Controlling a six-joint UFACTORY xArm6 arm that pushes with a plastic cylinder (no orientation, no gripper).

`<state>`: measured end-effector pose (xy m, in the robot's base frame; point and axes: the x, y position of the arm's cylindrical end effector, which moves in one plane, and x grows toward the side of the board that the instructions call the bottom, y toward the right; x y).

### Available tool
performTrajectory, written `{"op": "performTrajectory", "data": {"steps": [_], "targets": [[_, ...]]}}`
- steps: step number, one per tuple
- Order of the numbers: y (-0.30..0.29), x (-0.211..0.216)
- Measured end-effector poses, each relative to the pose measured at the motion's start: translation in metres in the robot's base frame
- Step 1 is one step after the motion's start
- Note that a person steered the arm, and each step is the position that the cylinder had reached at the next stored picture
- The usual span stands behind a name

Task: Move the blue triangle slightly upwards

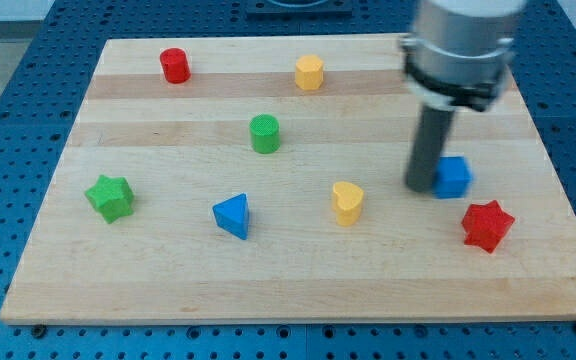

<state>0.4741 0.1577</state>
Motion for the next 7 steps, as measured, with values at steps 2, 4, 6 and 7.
{"op": "performTrajectory", "data": {"steps": [2,4,6,7], "targets": [[-0.003,-0.034],[-0.08,-0.018],[-0.16,-0.002],[-0.173,0.007]]}}
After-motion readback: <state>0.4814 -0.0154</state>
